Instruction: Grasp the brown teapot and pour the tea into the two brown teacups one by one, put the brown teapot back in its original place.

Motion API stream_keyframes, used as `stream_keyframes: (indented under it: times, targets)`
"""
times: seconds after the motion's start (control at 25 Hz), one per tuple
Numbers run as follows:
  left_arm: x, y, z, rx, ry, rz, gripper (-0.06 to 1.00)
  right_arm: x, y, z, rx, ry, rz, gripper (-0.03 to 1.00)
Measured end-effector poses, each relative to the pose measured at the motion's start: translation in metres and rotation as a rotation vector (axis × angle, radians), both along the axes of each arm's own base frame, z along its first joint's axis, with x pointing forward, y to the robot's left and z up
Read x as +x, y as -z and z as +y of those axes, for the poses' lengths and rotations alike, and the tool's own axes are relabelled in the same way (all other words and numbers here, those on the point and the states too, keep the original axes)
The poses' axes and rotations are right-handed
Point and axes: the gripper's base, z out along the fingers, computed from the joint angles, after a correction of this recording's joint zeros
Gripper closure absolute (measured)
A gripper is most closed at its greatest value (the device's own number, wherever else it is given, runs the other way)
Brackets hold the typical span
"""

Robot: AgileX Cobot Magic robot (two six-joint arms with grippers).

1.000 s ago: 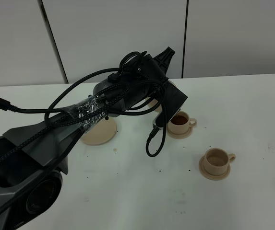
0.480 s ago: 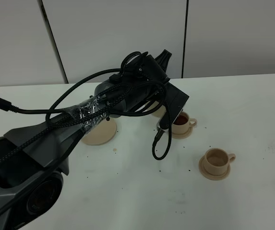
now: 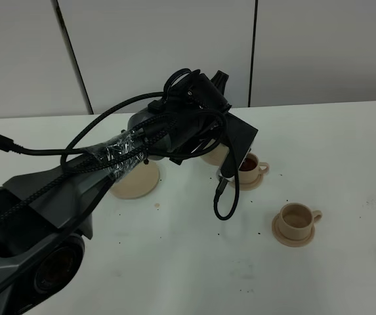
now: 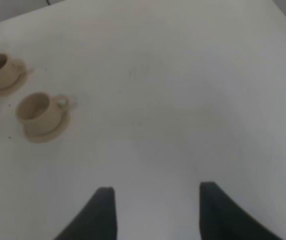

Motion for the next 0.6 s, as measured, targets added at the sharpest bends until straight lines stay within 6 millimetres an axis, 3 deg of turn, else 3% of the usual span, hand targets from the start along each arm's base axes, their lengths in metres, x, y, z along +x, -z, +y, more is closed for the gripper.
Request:
stream_keyframes:
  times: [0.16,0.6]
  targets:
    - [0.002,-0.009,0.007,-0.048,-0.045,-0.005,0.77,0.0,0.0,0.0,0.0,0.0,0.0,0.59]
    - [0.001,-0.003,0.014,-0.149,-0.147,0.091,0.77,0.0,0.0,0.0,0.001,0.0,0.0,0.59]
